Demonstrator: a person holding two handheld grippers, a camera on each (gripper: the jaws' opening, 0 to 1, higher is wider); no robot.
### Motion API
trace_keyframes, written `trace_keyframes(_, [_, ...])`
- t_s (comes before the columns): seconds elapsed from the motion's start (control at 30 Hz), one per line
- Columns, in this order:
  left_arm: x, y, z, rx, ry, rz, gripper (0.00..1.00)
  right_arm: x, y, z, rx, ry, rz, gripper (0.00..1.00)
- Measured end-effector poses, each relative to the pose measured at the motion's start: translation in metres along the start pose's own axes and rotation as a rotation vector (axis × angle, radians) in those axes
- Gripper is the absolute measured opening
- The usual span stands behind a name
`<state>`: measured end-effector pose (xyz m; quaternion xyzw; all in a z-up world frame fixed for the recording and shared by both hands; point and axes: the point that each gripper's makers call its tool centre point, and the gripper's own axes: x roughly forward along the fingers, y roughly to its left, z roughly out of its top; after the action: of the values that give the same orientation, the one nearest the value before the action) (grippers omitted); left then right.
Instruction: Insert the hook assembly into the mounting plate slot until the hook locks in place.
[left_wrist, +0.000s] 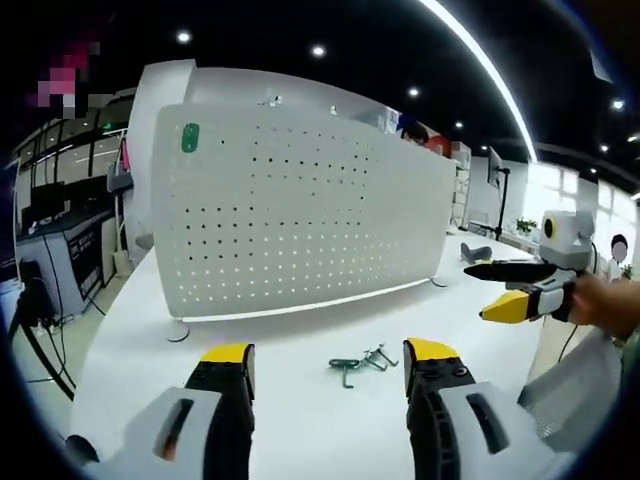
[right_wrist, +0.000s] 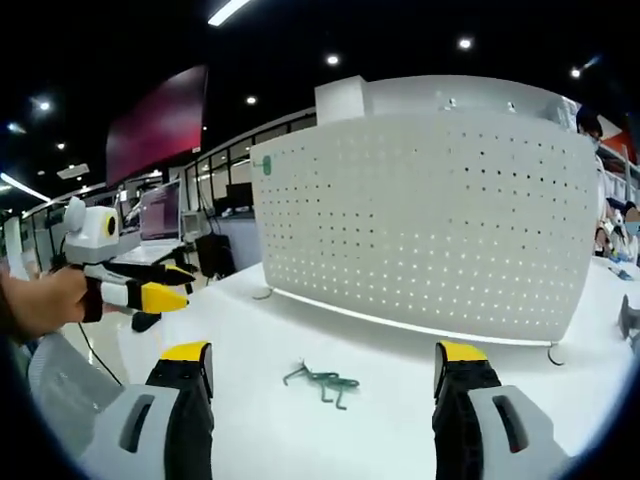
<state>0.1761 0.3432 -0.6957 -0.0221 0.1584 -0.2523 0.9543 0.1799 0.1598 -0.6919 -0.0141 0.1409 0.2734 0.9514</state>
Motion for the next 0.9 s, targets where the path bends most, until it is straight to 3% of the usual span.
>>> trace_keyframes(0.13, [0.003, -0.006, -0.012, -0.009, 0.035, -0.019, 0.61, 0.005, 0.004, -0.005, -0.01, 0.02, 0.017, 0.92])
trace_keyframes(0.47, [0.005, -0.01, -0.013, 0.019, 0.041, -0.033, 0.61, 0.011, 0.004, -0.019, -0.024, 0.059, 0.042, 0.88])
trace_keyframes(0.9, [0.006, -0.01, -0.017, 0.014, 0.055, -0.039, 0.6, 0.035, -0.02, -0.032, -0.08, 0.111, 0.064, 0.75])
